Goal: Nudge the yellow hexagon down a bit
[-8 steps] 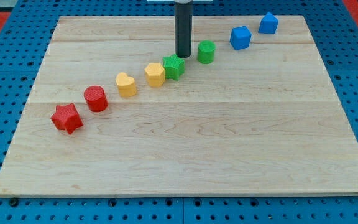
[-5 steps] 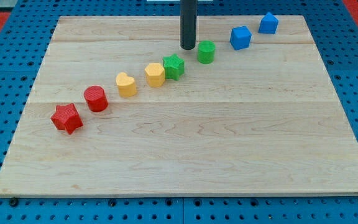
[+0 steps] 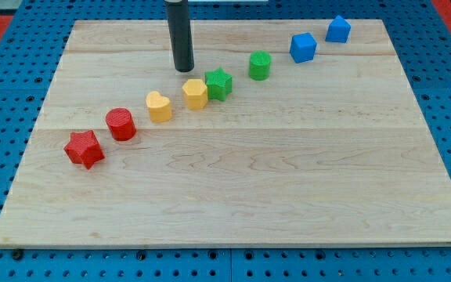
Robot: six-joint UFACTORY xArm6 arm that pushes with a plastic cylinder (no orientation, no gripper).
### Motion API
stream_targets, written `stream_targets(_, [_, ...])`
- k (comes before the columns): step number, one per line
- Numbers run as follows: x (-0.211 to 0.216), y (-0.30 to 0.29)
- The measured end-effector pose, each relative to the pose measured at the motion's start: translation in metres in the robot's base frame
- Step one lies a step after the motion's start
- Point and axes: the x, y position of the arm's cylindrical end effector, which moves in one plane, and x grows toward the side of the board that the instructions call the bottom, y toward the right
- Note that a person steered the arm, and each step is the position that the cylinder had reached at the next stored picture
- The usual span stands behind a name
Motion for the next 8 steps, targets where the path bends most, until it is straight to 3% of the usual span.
stream_targets(5, [0.030,0.009])
stream_targets(7, [0.035,-0.015])
stream_targets(8, [0.040,0.003])
